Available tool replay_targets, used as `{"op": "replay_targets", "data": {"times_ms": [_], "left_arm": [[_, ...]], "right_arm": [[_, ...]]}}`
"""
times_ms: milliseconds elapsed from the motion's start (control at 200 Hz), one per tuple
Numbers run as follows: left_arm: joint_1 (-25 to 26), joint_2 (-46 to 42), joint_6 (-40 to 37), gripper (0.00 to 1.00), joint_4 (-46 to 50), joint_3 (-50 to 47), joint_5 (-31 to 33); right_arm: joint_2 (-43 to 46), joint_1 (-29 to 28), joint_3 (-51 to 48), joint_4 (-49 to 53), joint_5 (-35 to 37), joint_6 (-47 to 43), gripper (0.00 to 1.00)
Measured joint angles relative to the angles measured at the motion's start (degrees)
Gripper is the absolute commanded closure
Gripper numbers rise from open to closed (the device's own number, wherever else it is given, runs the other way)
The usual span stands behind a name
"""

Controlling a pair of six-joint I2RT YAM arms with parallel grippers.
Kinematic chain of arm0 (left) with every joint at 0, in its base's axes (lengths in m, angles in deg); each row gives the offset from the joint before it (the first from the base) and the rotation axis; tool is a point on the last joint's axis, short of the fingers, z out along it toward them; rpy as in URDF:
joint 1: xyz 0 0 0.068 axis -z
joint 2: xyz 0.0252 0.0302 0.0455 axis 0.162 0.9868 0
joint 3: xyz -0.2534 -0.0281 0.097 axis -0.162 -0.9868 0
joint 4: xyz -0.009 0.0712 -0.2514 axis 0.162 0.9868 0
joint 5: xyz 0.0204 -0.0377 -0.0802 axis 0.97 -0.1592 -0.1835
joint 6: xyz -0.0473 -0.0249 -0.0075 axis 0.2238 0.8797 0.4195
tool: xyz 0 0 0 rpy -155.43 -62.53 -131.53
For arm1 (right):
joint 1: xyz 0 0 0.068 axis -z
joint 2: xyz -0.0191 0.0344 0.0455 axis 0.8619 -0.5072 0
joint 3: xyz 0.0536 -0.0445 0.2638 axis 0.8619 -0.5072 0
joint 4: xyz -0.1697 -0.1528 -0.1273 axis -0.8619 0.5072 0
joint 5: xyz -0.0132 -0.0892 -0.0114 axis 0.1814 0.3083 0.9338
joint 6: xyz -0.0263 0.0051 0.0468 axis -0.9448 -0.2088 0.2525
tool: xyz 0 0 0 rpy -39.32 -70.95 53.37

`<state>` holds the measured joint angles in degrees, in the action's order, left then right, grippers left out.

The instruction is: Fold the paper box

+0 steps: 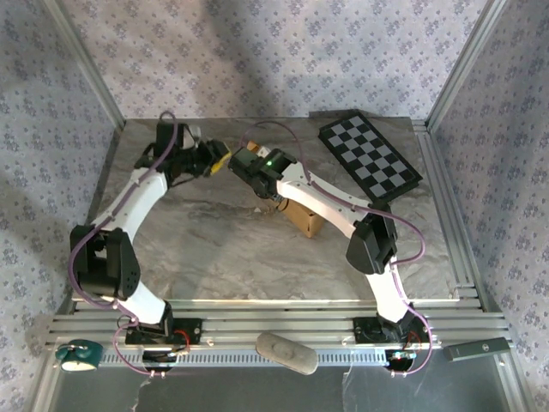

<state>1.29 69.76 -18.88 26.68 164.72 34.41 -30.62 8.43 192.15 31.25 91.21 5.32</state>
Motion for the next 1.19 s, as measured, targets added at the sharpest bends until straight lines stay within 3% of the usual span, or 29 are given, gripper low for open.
{"op": "replay_targets", "data": {"times_ms": [190,535,745,919,1194], "left_arm": [[0.0,5.5,-16.8,0.64,3.1,11.4,0.3],[0.4,12.6,-41.5,0.57,2.4,12.0,-7.7],[0.9,14.0,-49.0,0.56,-0.2,13.5,-12.3],[3.8,18.8,-54.9,0.59,2.0,17.9,-12.1],[4.5,21.6,-56.6,0.63,3.3,20.1,-11.2]], "right_arm": [[2.2,0.5,-3.7,-4.2,0.0,-2.4,1.0],[4.3,3.1,-6.5,-8.9,-2.3,-5.4,1.0],[4.5,3.2,-7.0,-9.4,-2.4,-6.0,1.0],[4.5,3.2,-7.0,-9.5,-2.4,-6.0,1.0],[4.5,3.3,-7.0,-9.8,-2.8,-6.0,1.0]]}}
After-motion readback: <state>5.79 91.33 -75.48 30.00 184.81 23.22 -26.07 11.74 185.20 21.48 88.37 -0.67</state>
